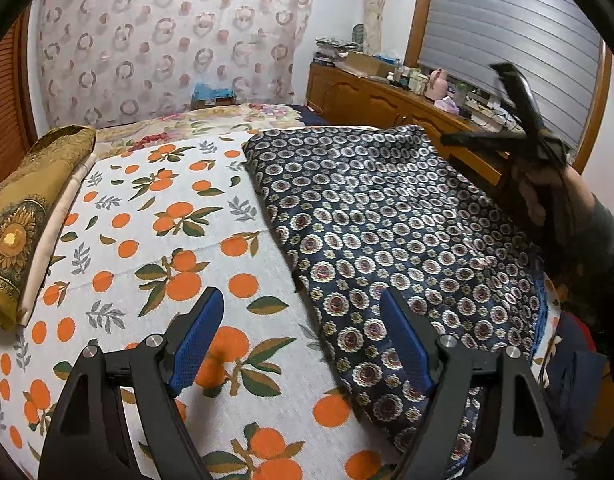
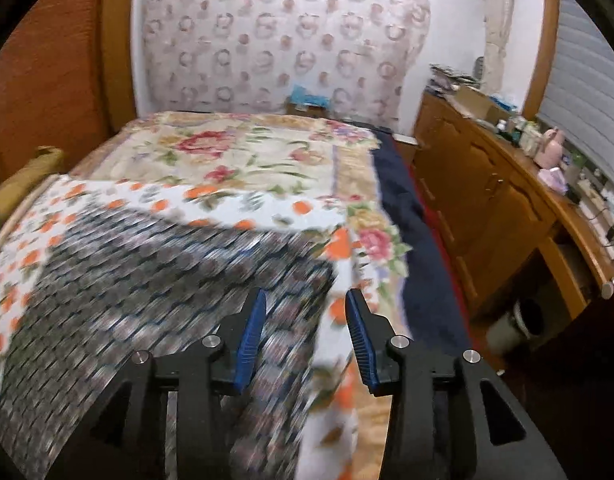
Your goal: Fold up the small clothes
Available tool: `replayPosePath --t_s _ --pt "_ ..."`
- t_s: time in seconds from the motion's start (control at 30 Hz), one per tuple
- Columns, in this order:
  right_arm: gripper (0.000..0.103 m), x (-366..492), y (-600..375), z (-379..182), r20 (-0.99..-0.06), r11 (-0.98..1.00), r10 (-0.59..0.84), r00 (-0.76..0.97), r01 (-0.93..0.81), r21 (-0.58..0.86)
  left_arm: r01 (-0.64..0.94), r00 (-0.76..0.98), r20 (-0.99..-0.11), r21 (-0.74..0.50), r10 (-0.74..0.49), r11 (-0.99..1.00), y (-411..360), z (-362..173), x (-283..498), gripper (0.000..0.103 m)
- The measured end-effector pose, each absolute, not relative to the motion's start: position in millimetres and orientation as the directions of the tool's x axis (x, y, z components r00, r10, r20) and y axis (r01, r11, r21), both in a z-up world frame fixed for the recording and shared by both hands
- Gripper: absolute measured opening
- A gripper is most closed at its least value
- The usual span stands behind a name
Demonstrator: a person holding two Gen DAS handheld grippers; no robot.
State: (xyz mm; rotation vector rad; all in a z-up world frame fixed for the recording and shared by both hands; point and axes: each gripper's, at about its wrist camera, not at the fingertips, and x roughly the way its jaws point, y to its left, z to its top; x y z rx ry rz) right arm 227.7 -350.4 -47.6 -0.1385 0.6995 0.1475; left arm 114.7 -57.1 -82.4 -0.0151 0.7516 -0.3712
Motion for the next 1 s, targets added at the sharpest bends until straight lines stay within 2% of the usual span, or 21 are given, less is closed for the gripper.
replayPosePath --t_s 0.17,0.27,0.33,0.5,0.53,0.57,0.6,0.73,0.97,1.0 --pt "0.043 159.4 -347.6 -54.7 -0.661 0.964 0.166 0.732 -0.262 -0.049 0.331 0.669 -0.656 -0.158 -0.349 0.931 -57.4 -78.1 108.7 0.085" --pt "0.043 123.0 -352.3 -65.6 -0.679 0.959 0.18 0.712 -0.28 -0.039 0.331 0.671 -0.649 -0.17 -0.358 0.928 -56.9 -75.6 104.5 0.092" --pt "0.043 97.4 -358.2 -71.3 -0.688 0.96 0.17 0.705 -0.276 -0.045 0.328 0.67 -0.649 -0.175 -0.359 0.928 -56.7 -75.1 102.2 0.102" --pt "0.043 54.4 -366.2 -79.5 -0.691 0.968 0.149 0.707 -0.248 -0.045 0.333 0.675 -0.647 -0.161 -0.354 0.929 -58.4 -70.7 91.6 0.102" --pt "0.037 51.1 -366.8 -78.8 -0.689 0.971 0.147 0.709 -0.238 -0.038 0.336 0.673 -0.65 -0.155 -0.352 0.929 -58.9 -70.1 90.5 0.102" --pt "0.026 46.9 -368.9 -79.8 -0.687 0.971 0.153 0.71 -0.237 -0.029 0.339 0.672 -0.654 -0.146 -0.348 0.929 -59.5 -69.5 89.3 0.102" --pt "0.005 43.0 -370.2 -80.3 -0.688 0.969 0.168 0.706 -0.246 -0.016 0.339 0.673 -0.655 -0.141 -0.344 0.93 -59.5 -68.9 88.4 0.102" --pt "0.003 14.7 -376.5 -57.1 -0.625 0.976 0.164 0.763 -0.216 -0.008 0.336 0.675 -0.657 -0.13 -0.335 0.933 -57.1 -67.9 85.8 0.102" --pt "0.004 11.4 -381.8 -59.7 -0.648 0.977 0.171 0.742 -0.211 0.015 0.331 0.649 -0.681 -0.149 -0.34 0.932 -58.6 -80.2 88.2 0.102" --pt "0.011 12.6 -381.5 -60.2 -0.647 0.979 0.167 0.744 -0.206 0.016 0.332 0.646 -0.684 -0.148 -0.339 0.932 -59.4 -81.4 87.8 0.102"
